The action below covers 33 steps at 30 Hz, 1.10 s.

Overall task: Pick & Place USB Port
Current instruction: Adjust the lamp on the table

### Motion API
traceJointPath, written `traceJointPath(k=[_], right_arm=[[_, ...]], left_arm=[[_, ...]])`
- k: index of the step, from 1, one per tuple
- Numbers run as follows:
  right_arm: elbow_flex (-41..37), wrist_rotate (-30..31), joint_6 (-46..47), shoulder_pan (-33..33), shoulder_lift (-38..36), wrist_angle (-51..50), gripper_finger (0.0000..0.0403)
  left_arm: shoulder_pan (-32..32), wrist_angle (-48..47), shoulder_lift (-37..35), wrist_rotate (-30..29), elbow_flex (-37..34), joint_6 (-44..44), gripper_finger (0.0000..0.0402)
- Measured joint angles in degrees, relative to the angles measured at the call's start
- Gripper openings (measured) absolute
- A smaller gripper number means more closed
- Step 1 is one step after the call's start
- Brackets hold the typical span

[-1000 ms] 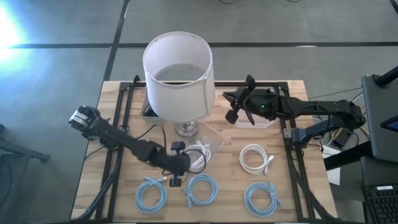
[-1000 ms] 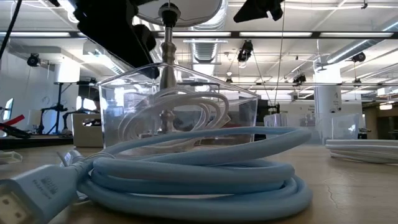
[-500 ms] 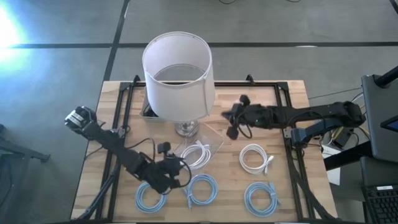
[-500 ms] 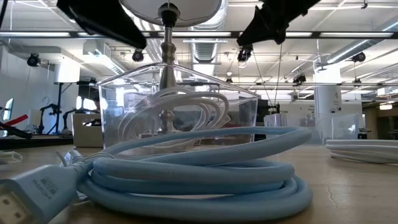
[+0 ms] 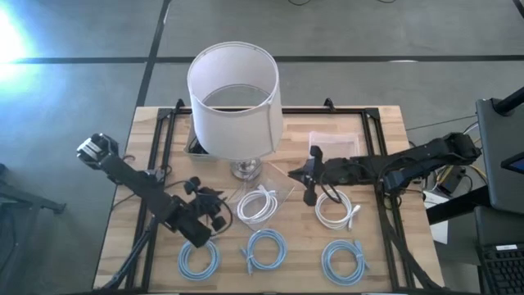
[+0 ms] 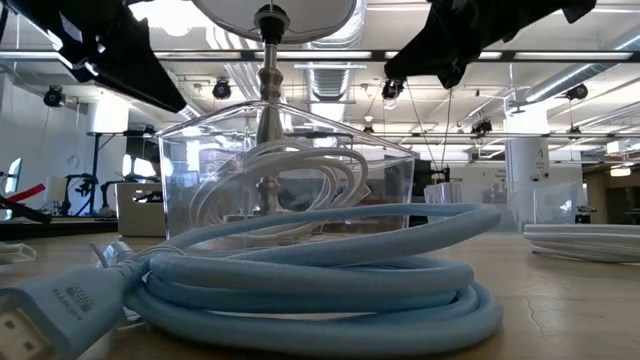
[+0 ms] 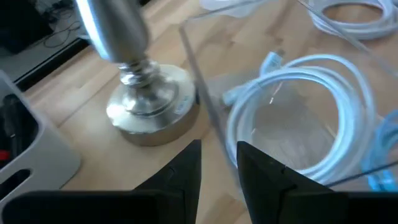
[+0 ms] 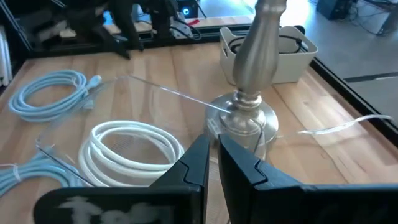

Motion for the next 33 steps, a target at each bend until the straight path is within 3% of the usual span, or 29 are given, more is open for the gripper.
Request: traceJointPath(k=[9, 14, 20, 23, 28, 33], right_arm=[[-0.13, 0.02, 0.02, 0.00, 0.00, 0.13, 0.0031], [-0.04, 0.02, 0.00, -0.03, 0.00, 0.68, 0.0031], [-0.01, 0.02, 0.00, -0.04, 0.00, 0.74, 0.0031], [0.00, 0.02, 0.00, -0.04, 0.00, 0.77, 0.0031], [0.02, 0.04, -0.02, -0.04, 0.00, 0.85, 0.0031], [0.00, 0.04, 0.00, -0.04, 0.00, 0.85, 0.0031]], left_arm=[[0.78, 2.29, -11.54, 0.52, -14.25, -7.34, 0.0106], [2.10, 18.76, -13.76, 3.91, -23.16, -2.23, 0.0104], [6.98, 43.35, -10.64, 7.52, -30.98, 11.27, 0.0079], [11.09, 46.77, -8.91, 8.08, -32.14, 12.84, 0.0064], [19.48, 48.83, -3.84, 18.28, -31.78, 13.50, 0.0048], [22.90, 60.98, 3.17, 22.14, -31.46, 21.79, 0.0038]])
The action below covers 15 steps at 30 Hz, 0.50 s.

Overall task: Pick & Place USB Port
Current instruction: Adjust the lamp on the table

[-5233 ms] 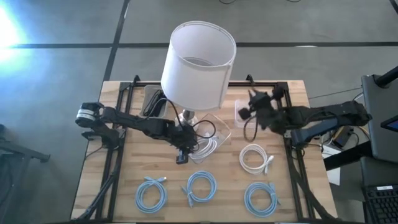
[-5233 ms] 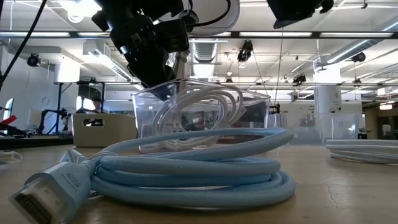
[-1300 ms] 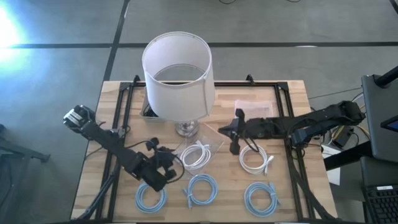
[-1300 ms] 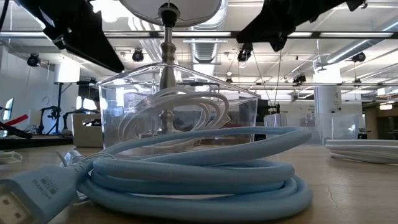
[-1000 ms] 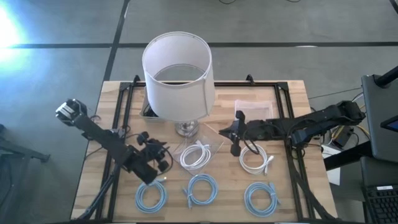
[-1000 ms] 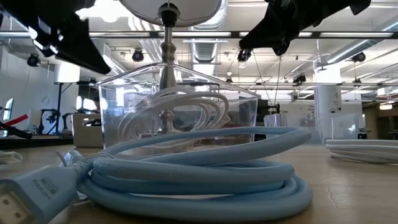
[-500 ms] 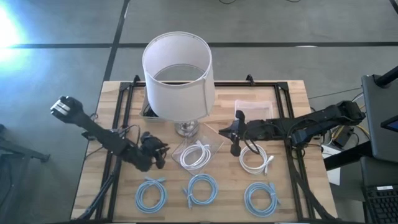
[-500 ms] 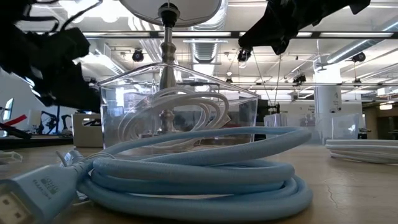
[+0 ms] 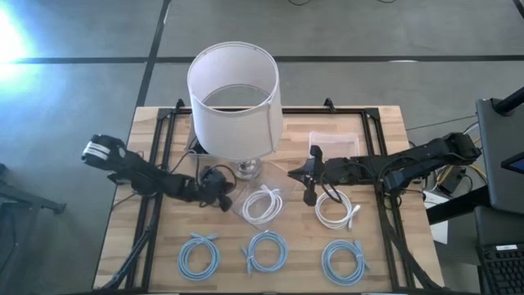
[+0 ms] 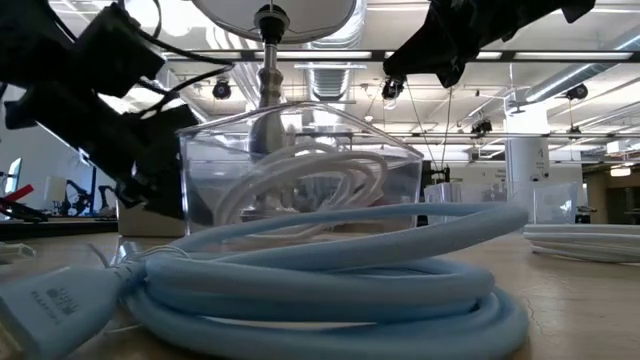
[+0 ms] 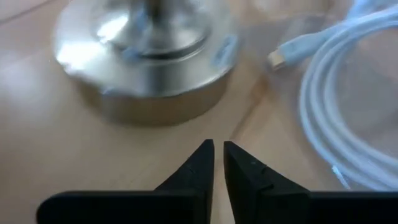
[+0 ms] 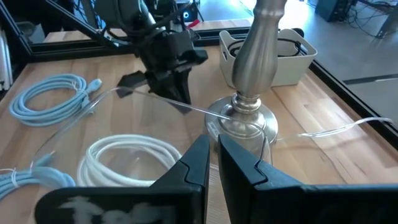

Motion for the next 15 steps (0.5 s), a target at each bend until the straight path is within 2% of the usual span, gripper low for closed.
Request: traceJointPath(k=[2, 7, 10, 15], right_arm=[[-0.04, 0.00, -0.02, 0.00, 0.00, -0.02, 0.0031], [-0.06, 0.00, -0.41, 0.00, 0.00, 0.01, 0.0031], [-0.09, 0.01, -0.44, 0.00, 0.00, 0.04, 0.0031], [-0.11, 0.02, -0.44, 0.00, 0.00, 0.04, 0.0031]], left_arm=[[0.38, 3.00, 1.83, 0.20, 0.62, 1.28, 0.0034], [2.22, 2.82, 5.47, 0.79, 2.56, 1.15, 0.0025], [3.89, 3.02, 8.33, 3.09, 4.33, 2.15, 0.0023], [5.91, 3.18, 11.83, 2.73, 6.92, 4.18, 0.0023]])
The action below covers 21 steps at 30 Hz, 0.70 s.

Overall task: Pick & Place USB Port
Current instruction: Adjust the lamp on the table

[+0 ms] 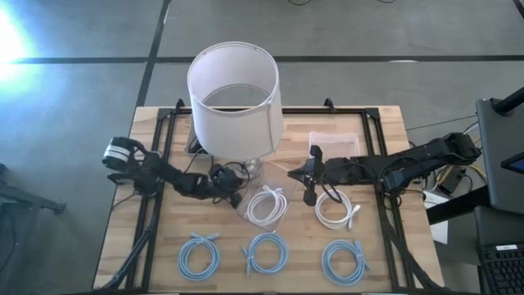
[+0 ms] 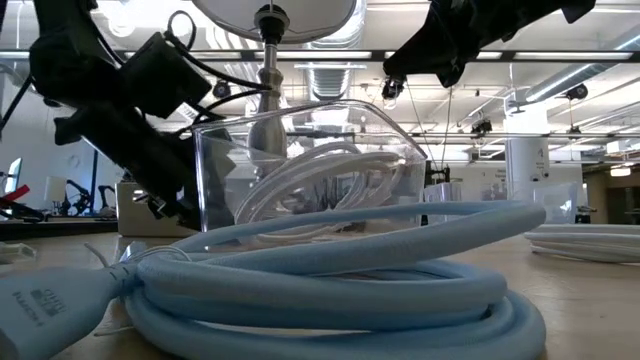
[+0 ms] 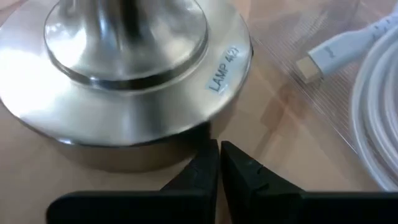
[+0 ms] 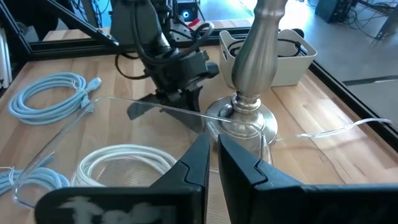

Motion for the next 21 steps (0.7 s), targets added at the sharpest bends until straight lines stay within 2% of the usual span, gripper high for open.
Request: traceJointPath(k=[8, 21], right_arm=[[0.00, 0.00, -0.01, 0.00, 0.00, -0.07, 0.0031], [-0.02, 0.00, -0.01, 0.00, 0.00, -0.07, 0.0031]], left_arm=[[2.78, -0.39, 1.07, -2.61, 1.12, 0.50, 0.0021], [7.63, -0.30, 1.09, -2.73, 1.10, 3.03, 0.0019]])
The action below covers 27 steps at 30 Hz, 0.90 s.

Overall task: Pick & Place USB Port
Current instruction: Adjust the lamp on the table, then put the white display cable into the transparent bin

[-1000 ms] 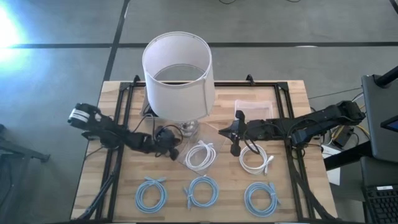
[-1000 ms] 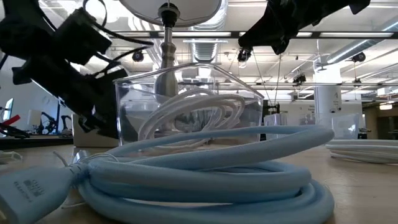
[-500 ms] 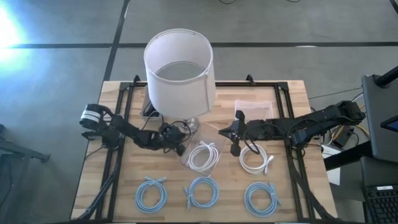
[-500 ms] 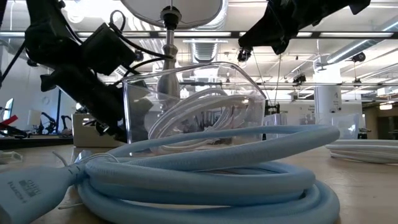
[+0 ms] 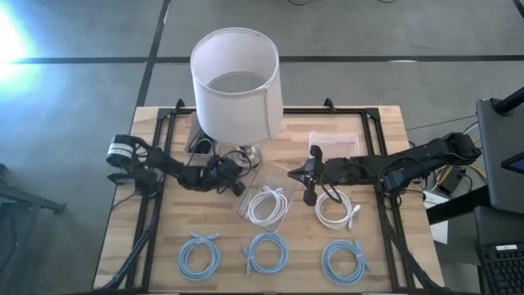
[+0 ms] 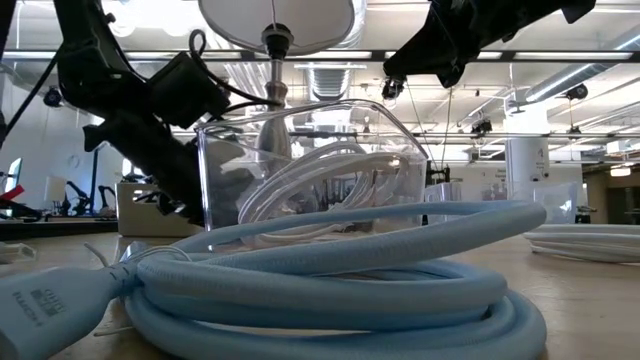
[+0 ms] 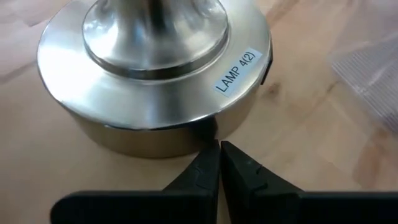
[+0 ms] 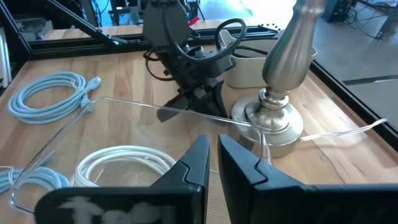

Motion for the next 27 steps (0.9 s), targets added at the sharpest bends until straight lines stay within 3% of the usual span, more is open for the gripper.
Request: traceJointPath(k=[15, 27], right_arm=[[0.00, 0.00, -0.01, 0.00, 0.00, -0.02, 0.0031], [-0.24, -1.61, 1.91, 0.00, 0.00, -0.46, 0.0031]], left_arm=[[3.68, 2.28, 0.04, -2.51, 0.00, -0.14, 0.0018], [1.04, 2.41, -0.40, -1.73, 0.35, -1.54, 0.0018]])
